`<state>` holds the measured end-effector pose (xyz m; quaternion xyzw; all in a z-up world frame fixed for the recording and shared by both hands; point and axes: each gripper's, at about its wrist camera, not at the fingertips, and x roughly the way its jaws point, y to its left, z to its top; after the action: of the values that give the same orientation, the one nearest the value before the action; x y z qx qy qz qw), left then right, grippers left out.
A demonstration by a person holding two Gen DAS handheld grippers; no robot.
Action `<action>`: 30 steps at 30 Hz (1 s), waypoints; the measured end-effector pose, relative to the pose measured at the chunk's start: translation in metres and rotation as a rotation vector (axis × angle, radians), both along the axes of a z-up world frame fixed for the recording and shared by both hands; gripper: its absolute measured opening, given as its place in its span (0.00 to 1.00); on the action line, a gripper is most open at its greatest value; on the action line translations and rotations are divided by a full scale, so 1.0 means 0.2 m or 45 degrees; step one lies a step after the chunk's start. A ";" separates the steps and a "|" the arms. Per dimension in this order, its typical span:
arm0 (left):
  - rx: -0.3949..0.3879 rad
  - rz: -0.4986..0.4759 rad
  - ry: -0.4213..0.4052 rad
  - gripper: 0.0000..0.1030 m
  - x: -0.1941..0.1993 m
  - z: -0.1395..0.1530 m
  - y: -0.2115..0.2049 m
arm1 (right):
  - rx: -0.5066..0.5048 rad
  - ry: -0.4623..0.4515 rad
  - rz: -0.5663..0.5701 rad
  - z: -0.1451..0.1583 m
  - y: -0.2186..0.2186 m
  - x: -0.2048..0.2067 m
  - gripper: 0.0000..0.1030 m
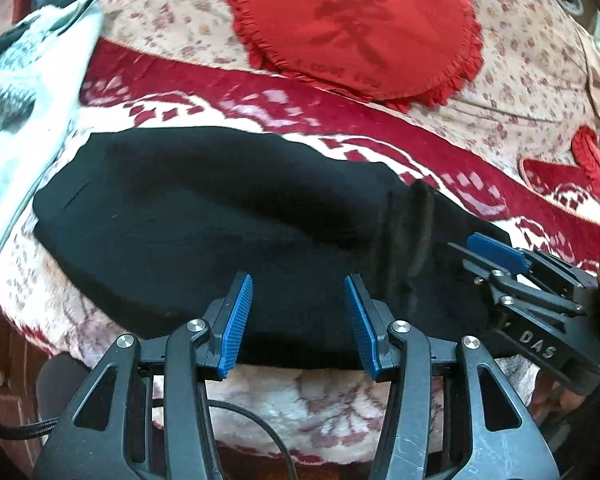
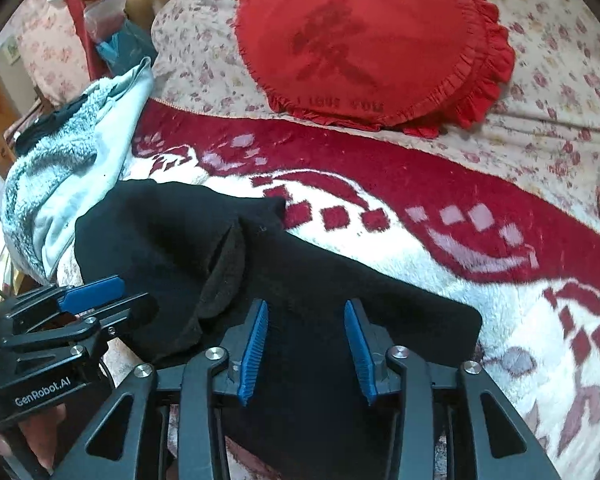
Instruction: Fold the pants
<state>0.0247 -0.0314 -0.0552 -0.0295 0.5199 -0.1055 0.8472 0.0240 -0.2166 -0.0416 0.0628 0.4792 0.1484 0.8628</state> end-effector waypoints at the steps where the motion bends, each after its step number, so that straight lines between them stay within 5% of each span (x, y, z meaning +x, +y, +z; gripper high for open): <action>1: -0.003 0.011 0.002 0.46 0.00 0.00 0.02 | 0.003 -0.003 0.007 0.01 0.01 0.00 0.40; 16: -0.009 0.119 -0.004 0.46 -0.01 0.02 0.21 | 0.019 -0.036 0.030 0.06 0.11 0.04 0.41; 30: -0.219 0.412 0.057 0.59 -0.04 0.00 0.67 | 0.097 -0.040 0.354 0.10 0.59 0.24 0.46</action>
<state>0.0176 0.1034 -0.0548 -0.1876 0.5163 -0.0111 0.8356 0.0730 -0.0982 -0.0217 0.0261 0.4637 0.2854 0.8383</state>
